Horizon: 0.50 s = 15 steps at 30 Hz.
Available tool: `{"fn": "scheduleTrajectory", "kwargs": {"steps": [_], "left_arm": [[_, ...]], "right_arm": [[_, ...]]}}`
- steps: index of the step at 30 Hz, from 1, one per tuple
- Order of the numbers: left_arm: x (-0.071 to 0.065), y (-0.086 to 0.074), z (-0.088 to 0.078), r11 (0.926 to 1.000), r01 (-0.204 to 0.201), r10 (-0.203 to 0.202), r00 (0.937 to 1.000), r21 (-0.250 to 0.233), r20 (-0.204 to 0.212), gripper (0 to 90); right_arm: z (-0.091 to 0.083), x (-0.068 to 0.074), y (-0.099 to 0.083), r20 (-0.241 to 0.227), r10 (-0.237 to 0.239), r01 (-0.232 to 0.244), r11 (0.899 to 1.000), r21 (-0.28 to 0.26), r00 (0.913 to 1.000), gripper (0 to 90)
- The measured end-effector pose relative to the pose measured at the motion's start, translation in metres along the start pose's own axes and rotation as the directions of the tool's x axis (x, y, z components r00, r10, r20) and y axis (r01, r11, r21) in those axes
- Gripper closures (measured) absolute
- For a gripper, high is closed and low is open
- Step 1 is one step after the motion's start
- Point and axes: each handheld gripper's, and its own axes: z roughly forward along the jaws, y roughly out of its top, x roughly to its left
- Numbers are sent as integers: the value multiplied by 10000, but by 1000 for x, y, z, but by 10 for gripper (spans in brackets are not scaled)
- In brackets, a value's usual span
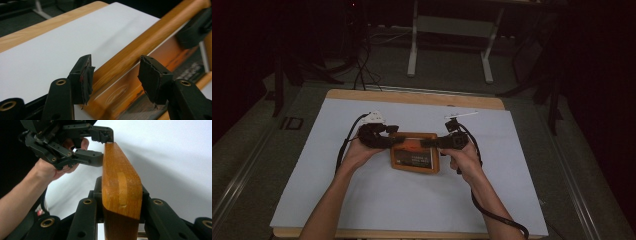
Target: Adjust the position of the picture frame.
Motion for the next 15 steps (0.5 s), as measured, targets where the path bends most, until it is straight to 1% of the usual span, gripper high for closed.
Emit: {"fn": "scheduleTrajectory", "kwargs": {"steps": [1, 2, 4, 6, 7, 8, 10, 13, 14, 15], "left_arm": [[-3, 2, 1, 9999, -147, 146, 9995, 17, 265, 447], [-4, 3, 1, 9998, -205, 203, 9992, 43, 345, 444], [-7, 3, 3, 9989, -417, 403, 9975, 221, 583, 444], [-8, 3, 5, 9993, -322, 303, 9954, 199, 909, 408], [-8, 3, 5, 9993, -322, 303, 9954, 199, 909, 406], [-8, 3, 4, 9993, -296, 273, 9942, 211, 1042, 410], [-8, 3, 3, 9990, -314, 278, 9935, 310, 1102, 418], [-8, 2, 2, 9987, -334, 289, 9934, 386, 1108, 430], [-8, 1, -2, 9980, -407, 351, 9933, 491, 1104, 444], [-8, 1, -3, 9978, -433, 374, 9932, 511, 1104, 455]], "right_arm": [[0, 1, 1, -24, -55, 55, 9999, 126, 10000, 716], [0, 2, 5, -62, -222, 225, 9986, 470, 9997, 716], [0, 5, 9, -127, -392, 401, 9963, 765, 9992, 716], [1, 9, 14, -191, -683, 700, 9915, 1098, 9975, 716], [1, 11, 16, -191, -818, 835, 9888, 1239, 9965, 716], [2, 12, 18, -197, -905, 924, 9866, 1347, 9957, 716], [2, 13, 22, -250, -1085, 1111, 9811, 1585, 9938, 716], [3, 13, 24, -259, -1131, 1158, 9802, 1607, 9932, 716], [4, 16, 29, -249, -1460, 1481, 9722, 1816, 9890, 717], [5, 17, 30, -144, -1623, 1622, 9693, 1846, 9866, 719]]}}
